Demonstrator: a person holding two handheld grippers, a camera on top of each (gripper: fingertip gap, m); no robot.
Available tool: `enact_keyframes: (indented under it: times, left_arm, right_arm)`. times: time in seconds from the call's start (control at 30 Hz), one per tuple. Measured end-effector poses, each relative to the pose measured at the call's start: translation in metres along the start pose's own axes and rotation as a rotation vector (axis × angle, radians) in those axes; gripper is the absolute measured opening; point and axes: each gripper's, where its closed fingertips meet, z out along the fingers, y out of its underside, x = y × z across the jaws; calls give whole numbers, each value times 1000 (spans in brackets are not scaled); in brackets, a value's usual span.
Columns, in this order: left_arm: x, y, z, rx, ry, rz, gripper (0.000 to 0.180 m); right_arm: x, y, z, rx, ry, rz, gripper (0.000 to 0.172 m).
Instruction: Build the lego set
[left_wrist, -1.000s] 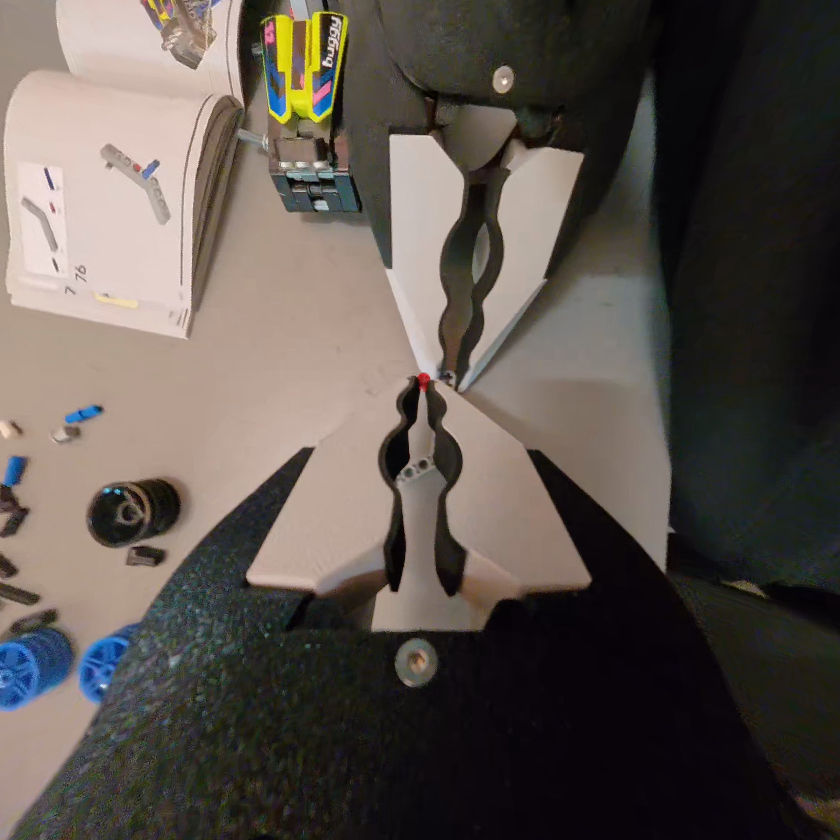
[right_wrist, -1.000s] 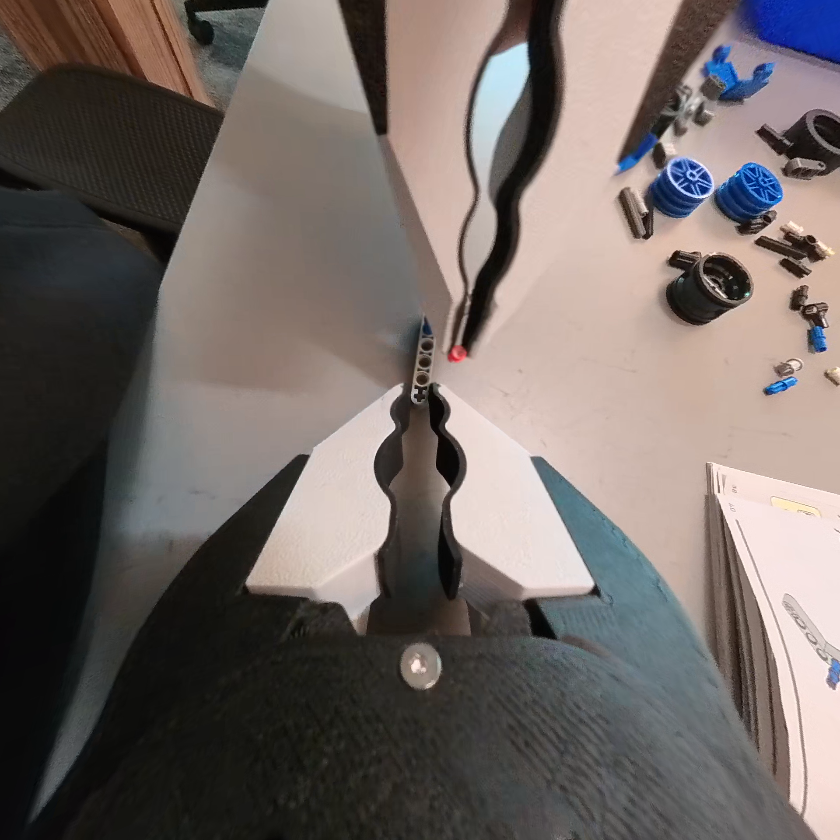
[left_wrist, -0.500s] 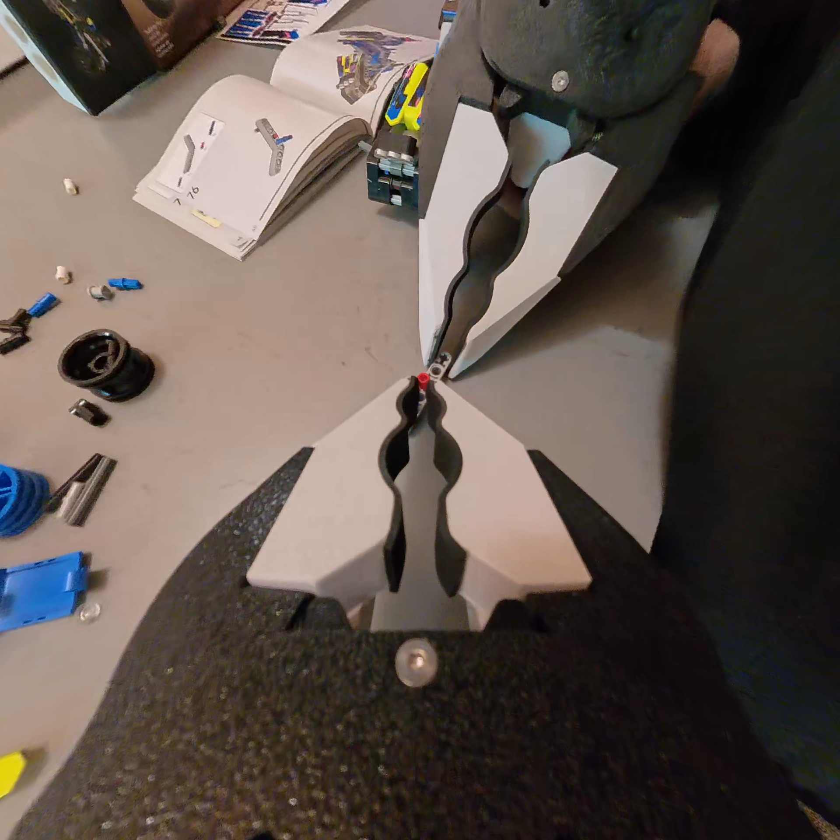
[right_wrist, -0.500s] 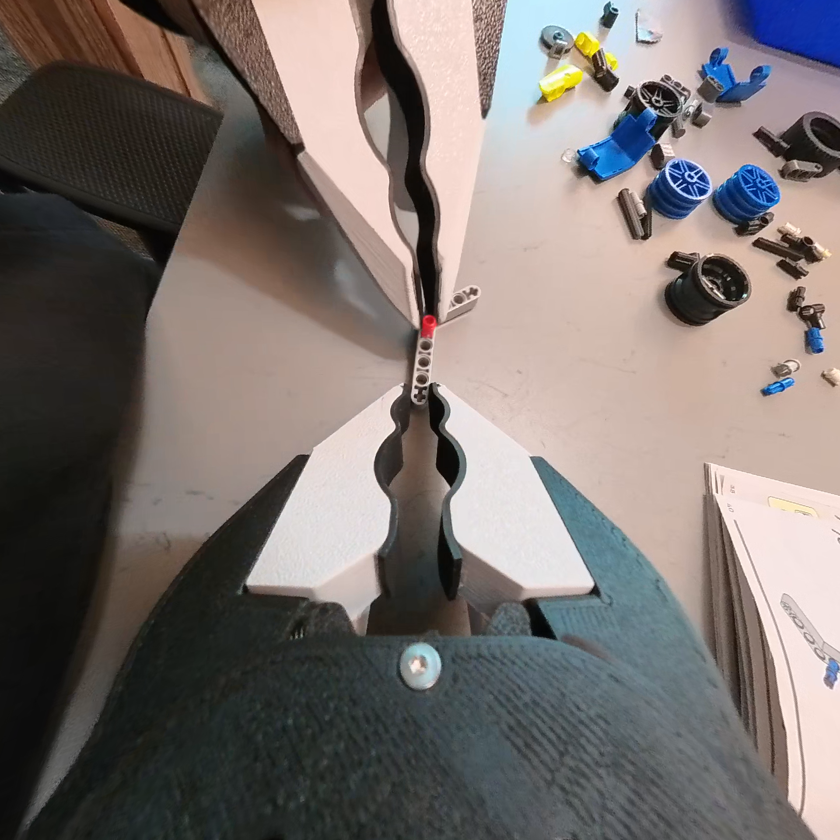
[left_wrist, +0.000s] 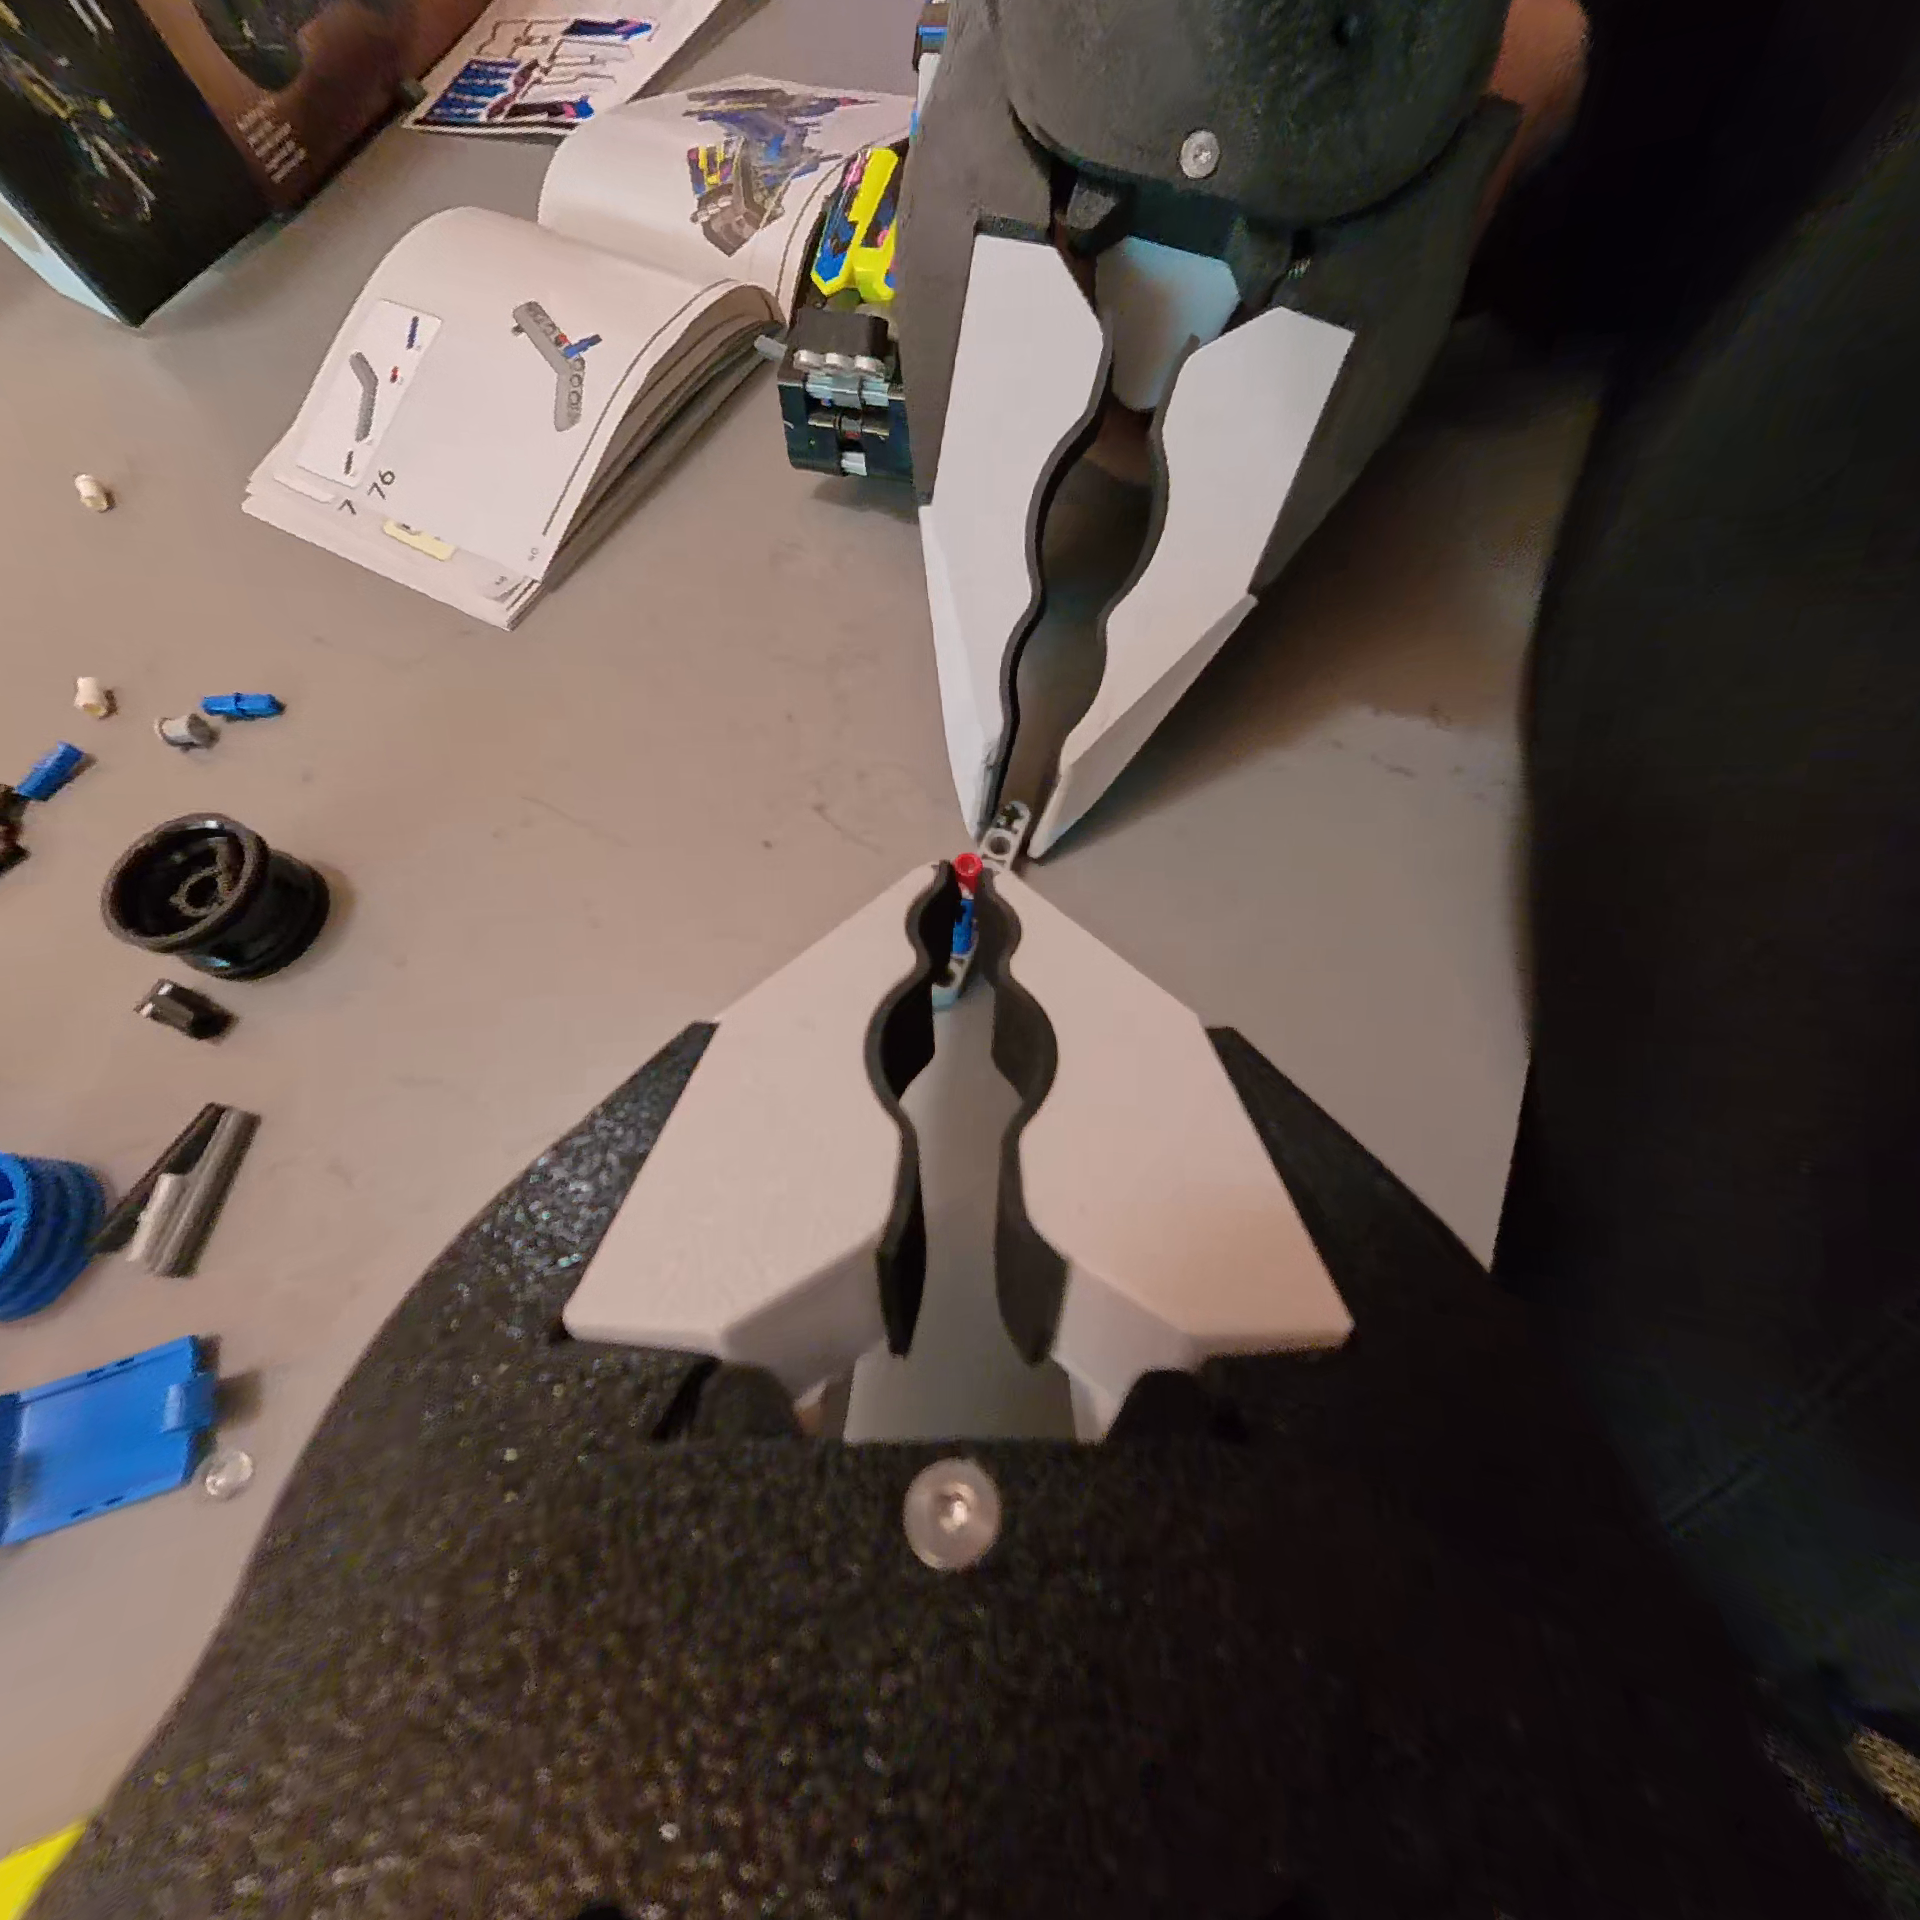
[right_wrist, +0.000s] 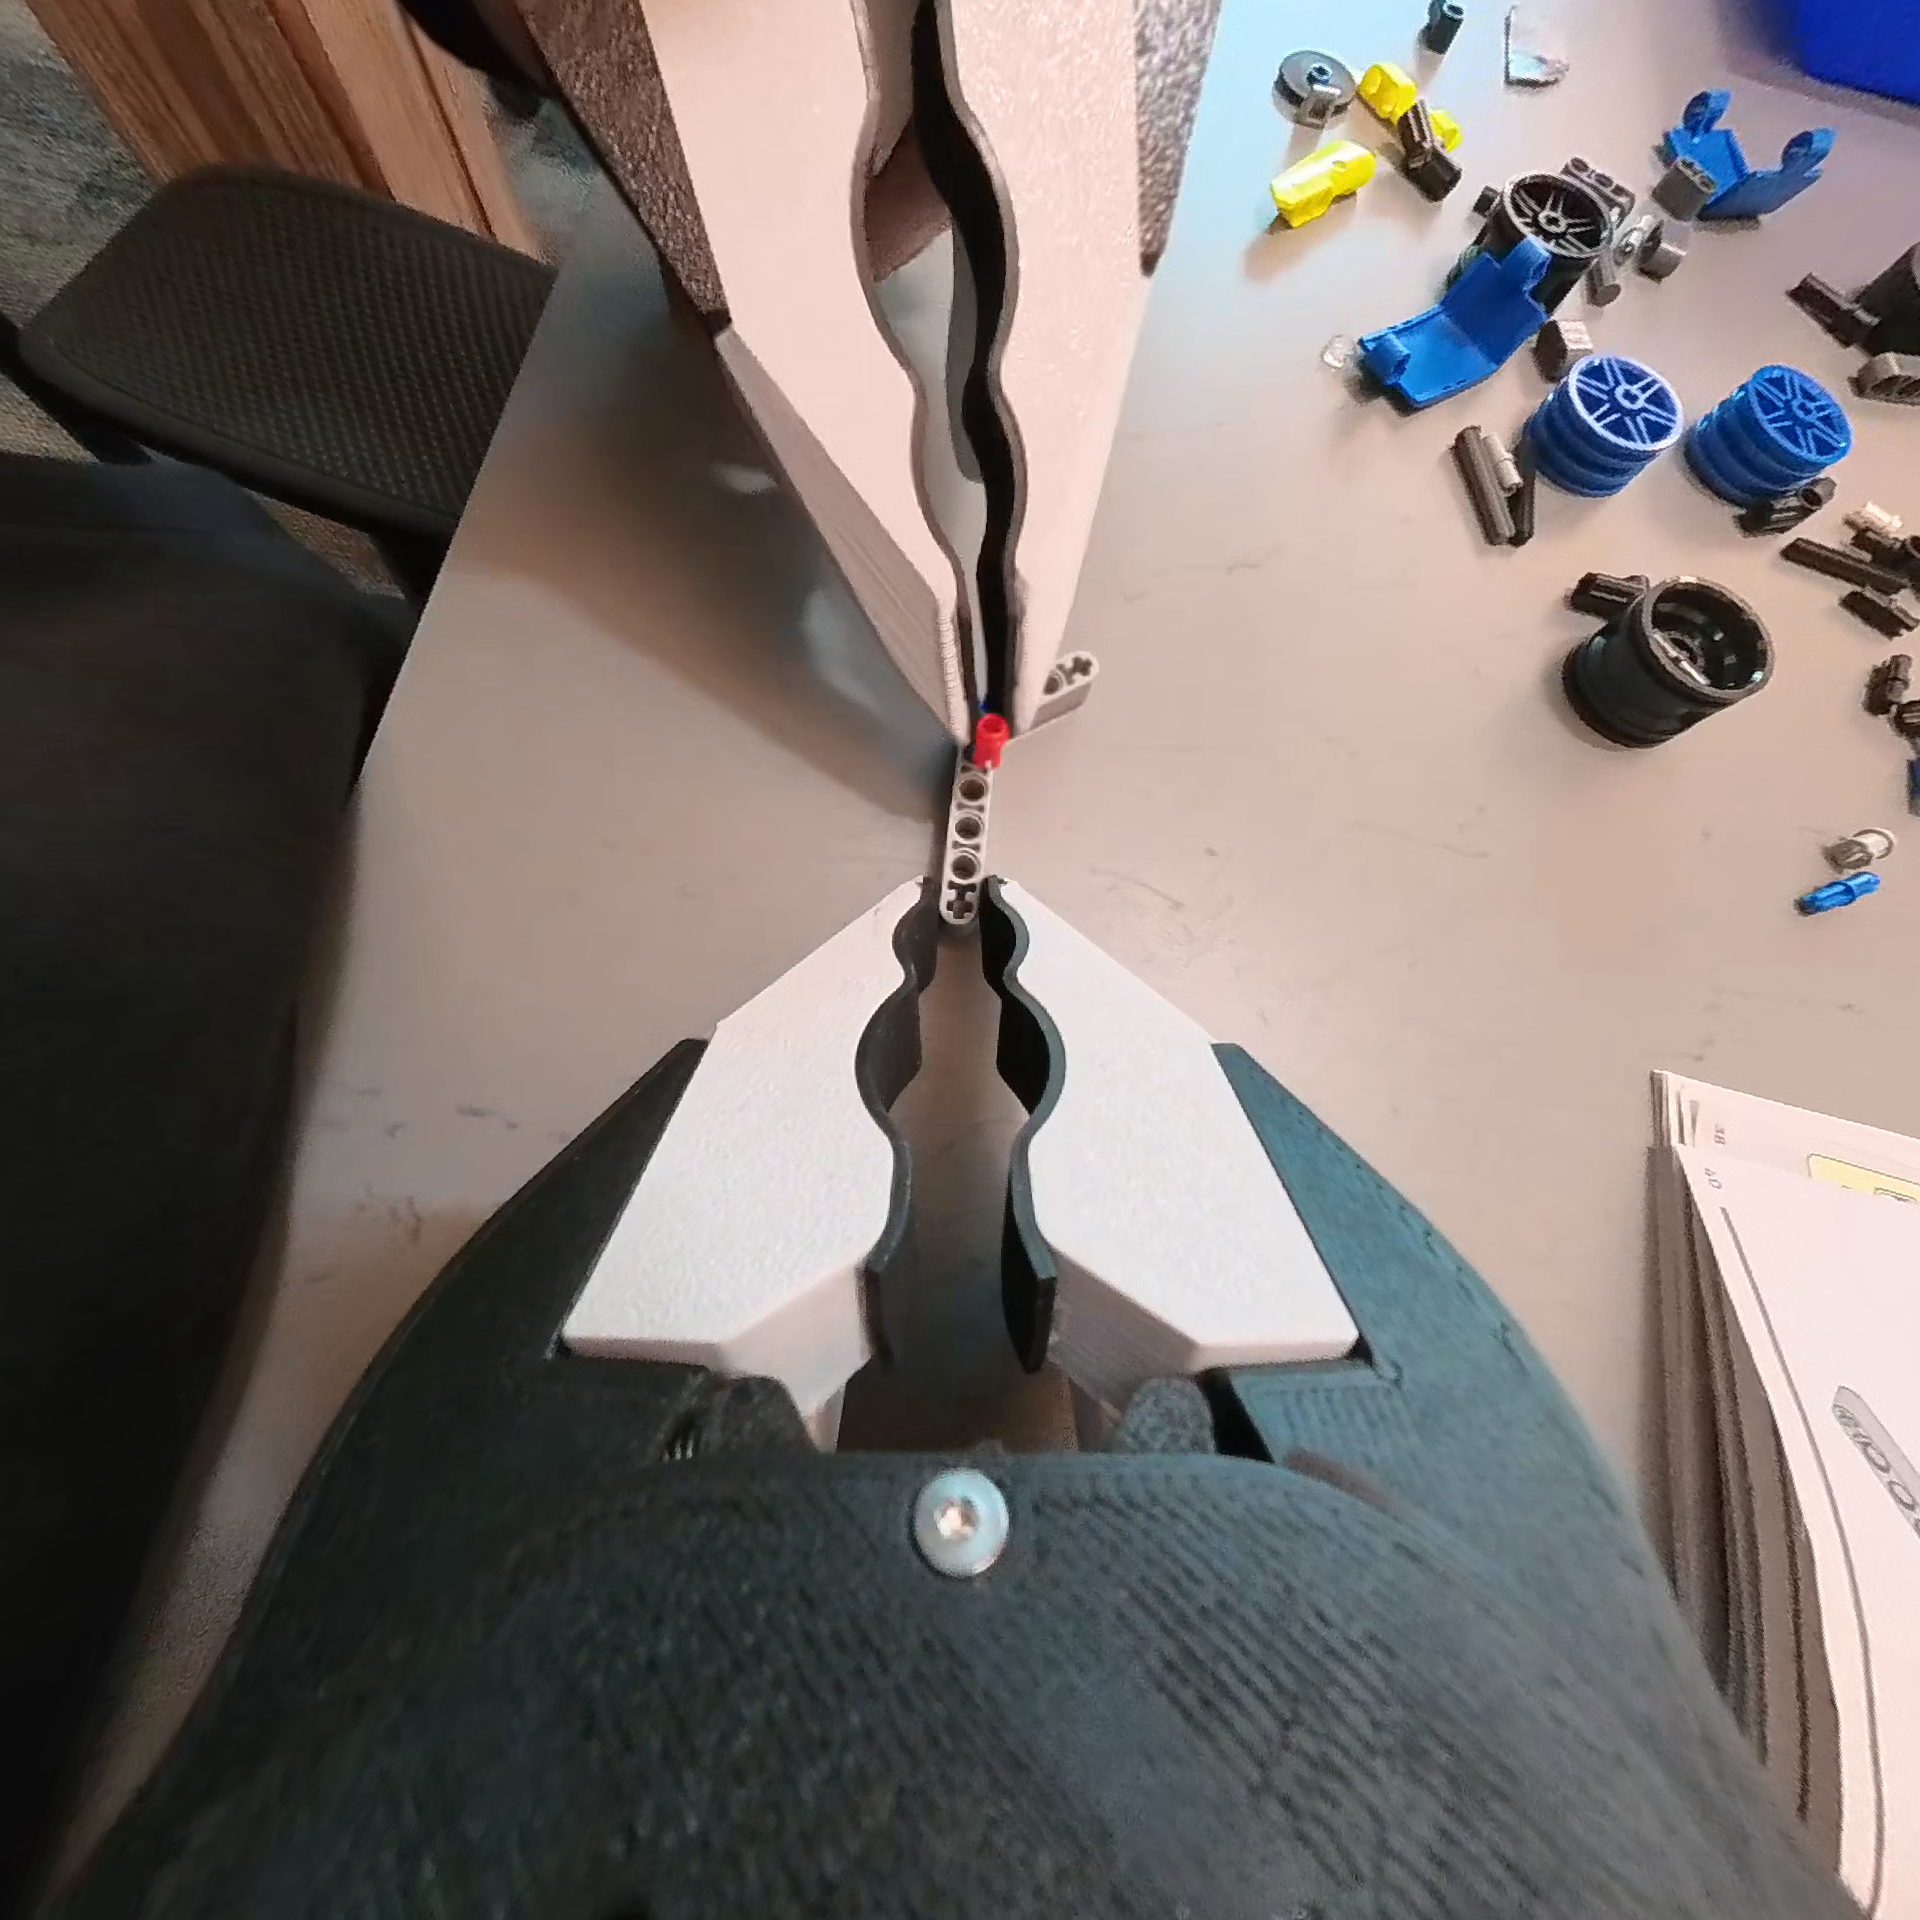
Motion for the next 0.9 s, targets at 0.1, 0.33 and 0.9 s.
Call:
enact_keyframes:
  times: [0.1,0.33,0.9]
  left_arm:
    - [0,1,0,-7,45,5,0]
    - [-3,-3,2,-2,110,134,1]
    - [-1,1,-2,-31,146,122,1]
  right_arm:
    - [0,0,0,0,-9,11,6]
    - [-1,0,0,2,-38,12,5]
    - [3,-1,2,0,11,-5,5]
